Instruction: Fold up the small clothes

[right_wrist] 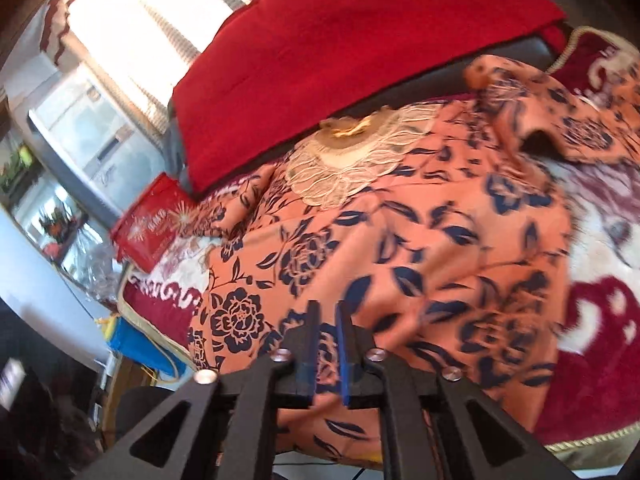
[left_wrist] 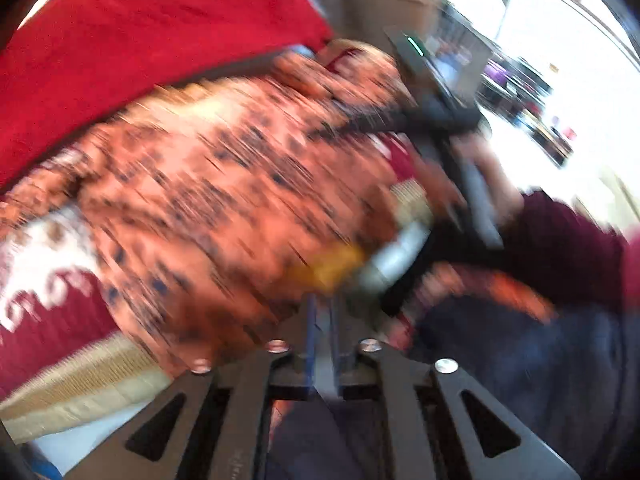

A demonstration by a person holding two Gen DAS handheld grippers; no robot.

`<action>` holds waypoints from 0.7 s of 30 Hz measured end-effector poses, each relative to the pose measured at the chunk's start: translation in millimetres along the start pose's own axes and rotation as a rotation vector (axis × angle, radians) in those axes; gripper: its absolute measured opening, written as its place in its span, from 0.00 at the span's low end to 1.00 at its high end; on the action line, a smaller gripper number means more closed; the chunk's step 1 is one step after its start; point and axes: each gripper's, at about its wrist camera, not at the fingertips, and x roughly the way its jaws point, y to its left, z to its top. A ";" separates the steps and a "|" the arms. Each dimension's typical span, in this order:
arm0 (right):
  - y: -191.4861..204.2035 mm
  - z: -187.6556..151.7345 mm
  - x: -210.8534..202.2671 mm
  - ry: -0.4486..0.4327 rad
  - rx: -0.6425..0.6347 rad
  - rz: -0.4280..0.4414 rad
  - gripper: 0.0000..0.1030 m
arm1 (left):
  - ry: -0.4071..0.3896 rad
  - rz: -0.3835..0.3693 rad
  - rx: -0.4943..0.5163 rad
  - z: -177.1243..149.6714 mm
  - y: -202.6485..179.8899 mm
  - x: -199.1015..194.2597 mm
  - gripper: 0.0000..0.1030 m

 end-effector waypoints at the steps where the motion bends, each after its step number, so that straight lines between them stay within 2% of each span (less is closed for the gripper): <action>1: 2.5 -1.1 7.9 0.032 -0.002 0.005 0.29 | -0.039 0.049 -0.026 13.9 8.3 5.0 0.45; 2: 2.2 -4.9 22.6 0.100 0.016 0.011 0.35 | -0.072 0.100 -0.055 26.8 17.0 10.0 0.55; 3: -0.2 -11.6 35.6 0.170 0.048 0.018 0.35 | -0.104 0.145 -0.081 38.1 25.4 14.3 0.65; 5: -0.6 -38.7 63.8 0.367 0.058 0.037 0.35 | -0.169 0.191 -0.128 55.6 41.6 19.6 0.66; 7: 3.4 -58.7 65.2 0.407 0.031 0.036 0.34 | -0.196 0.242 -0.156 76.8 54.9 42.0 0.66; 8: 0.8 -70.4 69.4 0.493 0.063 0.022 0.34 | -0.196 0.265 -0.164 83.3 60.9 53.3 0.66; 10: -14.9 -95.8 82.1 0.644 0.135 -0.071 0.33 | -0.179 0.289 -0.191 96.3 72.6 80.6 0.66; 11: -19.6 -104.8 82.4 0.674 0.115 -0.129 0.34 | -0.174 0.284 -0.202 100.7 76.4 93.1 0.66; 12: -19.1 -104.0 73.6 0.643 0.064 -0.147 0.35 | -0.182 0.274 -0.210 105.7 80.0 104.9 0.66; 13: -17.5 -97.4 62.2 0.590 0.044 -0.128 0.35 | -0.190 0.273 -0.212 105.8 79.2 116.9 0.66; 15: -18.0 -57.3 10.8 0.358 0.088 0.074 0.36 | -0.186 0.259 -0.225 111.8 79.8 133.1 0.66; 16: -20.9 -42.2 -8.5 0.265 0.109 0.126 0.36 | -0.166 0.225 -0.234 114.1 77.3 145.3 0.66; 17: -29.9 -15.7 -39.6 0.108 0.135 0.141 0.54 | -0.139 0.179 -0.232 113.8 70.8 153.4 0.66; 18: -37.8 -2.6 -55.2 0.029 0.157 0.116 0.86 | -0.077 0.114 -0.210 110.7 63.8 170.7 0.66; 19: -51.9 13.2 -73.7 -0.080 0.201 0.072 0.96 | -0.026 0.112 -0.170 106.2 54.2 182.7 0.70; 20: -72.2 27.4 -90.3 -0.194 0.259 0.027 0.99 | -0.029 0.176 -0.082 100.4 39.5 188.3 0.71; 21: -96.7 40.2 -99.1 -0.264 0.322 -0.021 0.99 | -0.056 0.250 0.051 93.0 18.4 188.8 0.71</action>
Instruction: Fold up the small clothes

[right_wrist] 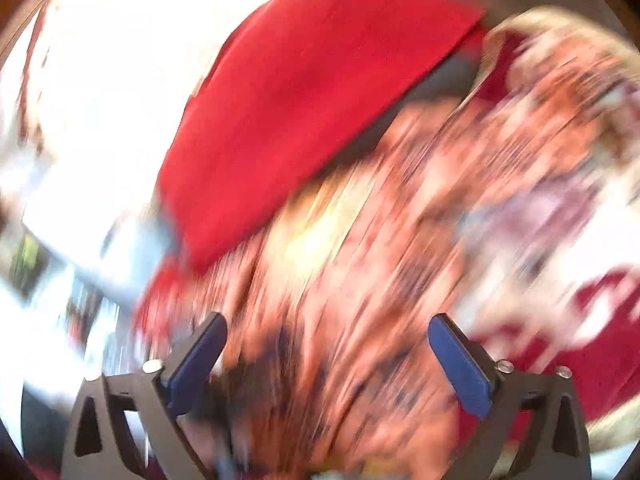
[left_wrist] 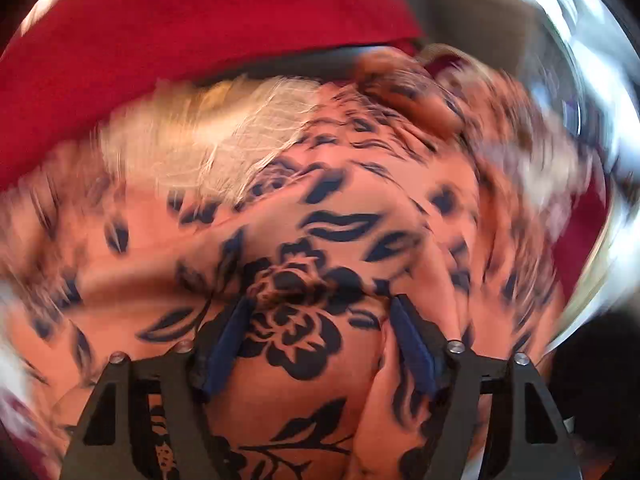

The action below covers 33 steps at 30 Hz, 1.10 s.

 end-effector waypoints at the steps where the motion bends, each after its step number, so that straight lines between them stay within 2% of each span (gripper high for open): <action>1: -20.5 17.0 1.3 -0.037 0.066 -0.049 0.99 | 0.004 -0.002 0.081 -4.2 -12.8 -3.7 0.71; 2: -40.6 29.4 2.3 -0.078 0.140 -0.081 0.99 | 0.015 -0.030 0.094 -4.6 -14.7 -7.2 0.71; 4: -94.6 51.4 0.7 -0.219 0.344 -0.138 0.98 | 0.050 -0.121 0.075 -3.3 -6.3 -10.9 0.71; 6: -138.8 67.9 -2.8 -0.331 0.480 -0.167 0.93 | 0.071 -0.207 0.072 -2.0 2.2 -16.3 0.71; 7: -149.3 72.0 -2.6 -0.358 0.516 -0.174 0.92 | 0.070 -0.279 0.079 0.7 4.9 -23.7 0.71; 9: -172.2 81.0 -1.3 -0.404 0.578 -0.184 0.90 | 0.004 -0.403 0.076 10.6 9.5 -39.7 0.71; 11: -183.0 93.5 7.0 -0.418 0.592 -0.167 0.86 | -0.085 -0.415 0.048 19.6 14.7 -49.9 0.72; 13: -188.3 106.3 16.4 -0.441 0.594 -0.183 0.85 | -0.136 -0.394 -0.002 30.0 26.0 -52.6 0.72; 15: -195.5 117.3 25.3 -0.477 0.594 -0.171 0.85 | -0.157 -0.332 -0.063 36.1 43.1 -46.1 0.72; 18: -189.1 125.8 36.6 -0.489 0.562 -0.205 0.84 | -0.120 -0.210 -0.199 36.6 79.5 -28.1 0.72; 19: -188.6 131.3 34.3 -0.480 0.536 -0.217 0.79 | -0.102 -0.168 -0.253 33.1 94.9 -22.2 0.72; 21: -181.9 146.5 46.3 -0.428 0.407 -0.285 0.09 | -0.077 -0.111 -0.358 26.0 121.9 -15.8 0.72; 23: -182.8 151.6 54.1 -0.404 0.378 -0.346 0.09 | -0.073 -0.083 -0.437 19.8 145.2 -16.7 0.72; 26: -163.6 152.5 56.6 -0.414 0.373 -0.282 0.09 | -0.097 -0.060 -0.543 10.1 168.4 -25.7 0.72; 30: -80.7 158.1 60.8 -0.416 0.168 -0.184 0.08 | -0.142 0.055 -0.568 10.1 181.6 -43.2 0.72; 33: -4.1 148.3 69.4 -0.400 0.029 -0.042 0.08 | -0.186 0.116 -0.591 10.7 193.4 -53.5 0.72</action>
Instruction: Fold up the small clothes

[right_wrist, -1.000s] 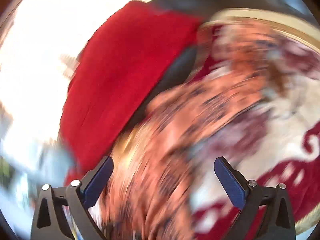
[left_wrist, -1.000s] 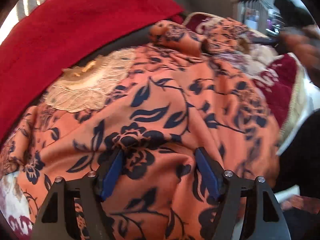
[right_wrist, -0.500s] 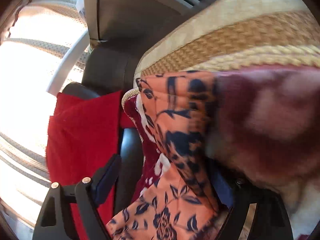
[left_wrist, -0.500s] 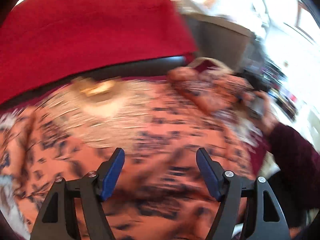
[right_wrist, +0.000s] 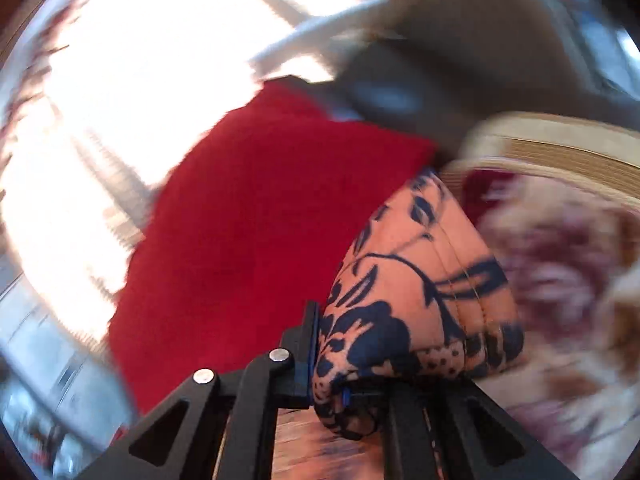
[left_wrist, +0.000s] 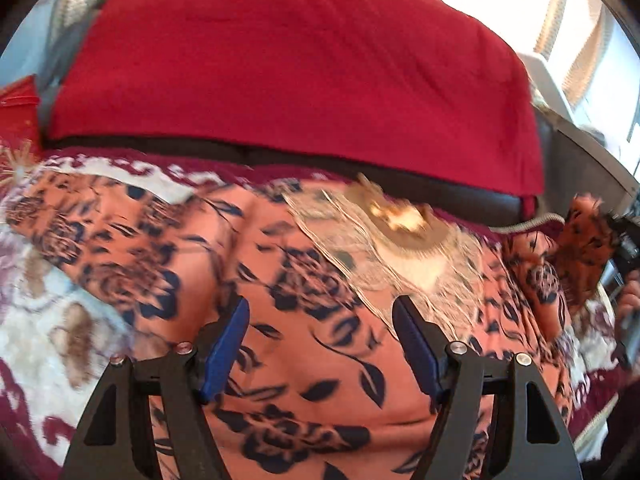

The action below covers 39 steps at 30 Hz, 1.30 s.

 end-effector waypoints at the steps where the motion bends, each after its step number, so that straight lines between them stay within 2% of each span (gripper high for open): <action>1: 23.3 -7.8 1.5 0.013 -0.031 0.048 0.08 | -0.012 0.008 -0.004 2.1 3.1 -2.4 0.72; 2: 51.4 -20.7 7.2 0.039 -0.063 0.108 0.08 | -0.026 0.019 -0.009 3.9 6.2 -5.2 0.72; 4: 81.9 -41.7 19.1 0.086 -0.094 0.176 0.08 | -0.056 0.037 -0.015 7.9 9.1 -5.6 0.72; 6: 116.1 -75.3 42.4 0.172 -0.122 0.251 0.08 | -0.085 0.059 -0.021 9.5 15.1 -9.8 0.72; 9: 141.6 -122.4 73.4 0.280 -0.131 0.315 0.08 | -0.109 0.071 -0.036 13.3 19.6 -9.1 0.72; 12: 151.8 -165.8 107.6 0.448 -0.042 0.424 0.15 | -0.121 0.068 -0.058 14.5 27.3 -13.0 0.72; 13: 153.1 -179.9 118.8 0.520 0.009 0.471 0.21 | -0.122 0.070 -0.065 15.2 31.0 -13.4 0.72; 14: 150.0 -187.7 123.8 0.557 0.035 0.494 0.51 | -0.121 0.071 -0.070 14.7 33.1 -13.3 0.72; 15: 149.1 -194.5 130.3 0.600 0.073 0.517 0.88 | -0.117 0.067 -0.075 14.8 35.6 -12.3 0.72; 16: 147.9 -199.9 132.3 0.630 0.129 0.538 0.93 | -0.114 0.066 -0.078 15.1 36.0 -9.6 0.72; 18: 151.1 -205.6 134.2 0.641 0.157 0.576 0.93 | -0.110 0.060 -0.081 15.7 37.3 -7.5 0.72; 21: 146.5 -197.0 113.4 0.577 0.115 0.580 0.93 | -0.094 0.013 -0.073 15.8 32.7 -4.3 0.72; 23: 144.3 -190.3 108.2 0.607 0.120 0.633 0.92 | -0.096 0.007 -0.061 14.8 26.1 -3.6 0.72; 25: 138.7 -184.6 103.0 0.621 0.131 0.644 0.92 | -0.100 0.003 -0.046 14.2 16.8 -2.6 0.72; 29: 112.3 -175.0 100.4 0.615 0.142 0.552 0.92 | -0.090 -0.010 -0.002 11.3 -2.4 1.1 0.73; 30: 109.6 -174.4 107.4 0.631 0.166 0.519 0.92 | -0.098 0.003 0.028 10.2 -8.4 0.5 0.73; 33: 94.6 -172.6 124.0 0.689 0.247 0.499 0.92 | -0.118 0.054 0.075 8.9 -11.6 -1.9 0.73; 36: 97.8 -185.4 146.5 0.758 0.332 0.466 0.91 | -0.115 0.090 0.034 9.2 5.9 -4.1 0.73; 37: 101.4 -189.6 151.4 0.759 0.365 0.484 0.91 | -0.114 0.095 0.017 10.6 11.9 -5.6 0.73; 39: 124.3 -188.9 149.0 0.702 0.410 0.630 0.91 | -0.118 0.104 -0.018 12.8 24.0 -9.0 0.73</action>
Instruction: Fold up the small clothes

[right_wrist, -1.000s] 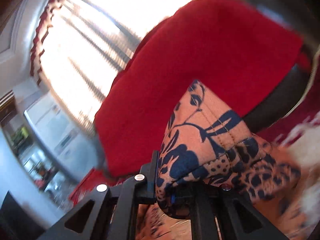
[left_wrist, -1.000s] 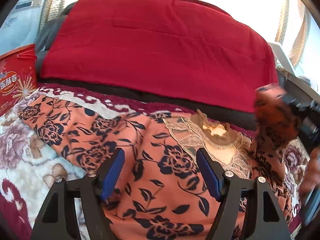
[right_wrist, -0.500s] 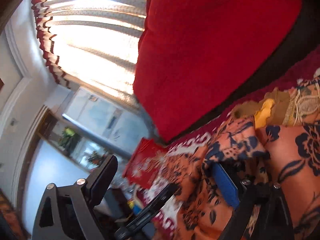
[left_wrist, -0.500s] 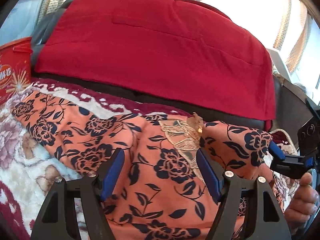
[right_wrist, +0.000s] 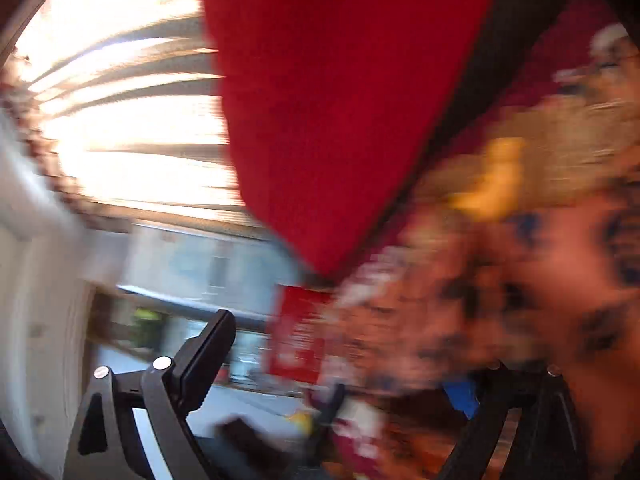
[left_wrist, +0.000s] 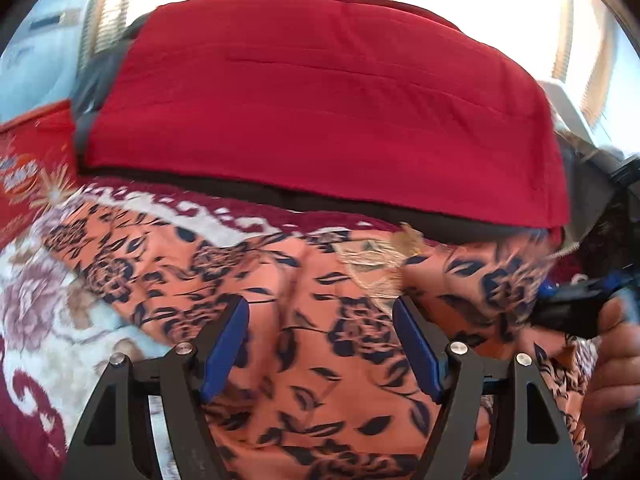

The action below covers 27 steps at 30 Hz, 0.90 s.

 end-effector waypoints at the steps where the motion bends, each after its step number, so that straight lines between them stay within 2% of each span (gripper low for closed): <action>1: 12.8 -2.6 2.6 -0.006 -0.046 0.047 0.91 | -0.001 -0.008 -0.022 1.7 6.1 -1.7 0.73; 4: 55.0 -14.6 1.4 -0.010 -0.208 0.154 0.91 | 0.000 -0.043 -0.049 3.1 12.0 -6.6 0.73; 5: 58.7 -16.0 -0.9 -0.015 -0.229 0.157 0.91 | -0.001 -0.043 -0.041 3.1 10.5 -8.0 0.73; 7: 57.1 -16.0 -5.8 -0.031 -0.263 0.067 0.91 | -0.002 -0.047 -0.025 2.9 6.9 -9.8 0.73; 8: 48.5 -12.6 -9.7 -0.039 -0.263 -0.030 0.91 | -0.001 -0.049 -0.019 3.1 4.6 -11.1 0.73; 10: 35.2 -7.9 -20.8 -0.060 -0.247 -0.134 0.90 | -0.005 -0.054 -0.009 2.8 1.5 -10.1 0.73; 11: 29.0 -5.5 -31.9 -0.084 -0.250 -0.203 0.84 | -0.002 -0.052 -0.007 2.9 1.0 -9.0 0.73; 12: 27.1 -3.9 -38.7 -0.099 -0.256 -0.241 0.73 | 0.004 -0.053 -0.007 2.7 0.6 -7.1 0.73; 15: 23.7 6.2 -69.8 -0.176 -0.285 -0.403 0.60 | 0.062 -0.069 -0.005 -0.6 -2.0 4.2 0.73; 17: 19.9 15.7 -88.8 -0.201 -0.277 -0.484 0.58 | 0.085 -0.078 0.009 -3.3 -5.6 9.9 0.61; 18: 14.8 21.7 -99.7 -0.211 -0.260 -0.538 0.58 | 0.091 -0.083 0.022 -4.1 -8.0 11.8 0.51; 19: 10.8 27.6 -109.3 -0.219 -0.247 -0.589 0.58 | 0.098 -0.086 0.041 -5.2 -11.6 13.9 0.48; 23: -10.5 48.8 -137.8 -0.207 -0.171 -0.713 0.58 | 0.145 -0.030 0.087 -12.0 -20.1 28.8 0.48; 27: -29.0 58.3 -148.4 -0.160 -0.121 -0.751 0.58 | 0.201 -0.008 0.076 -16.8 -22.6 46.8 0.47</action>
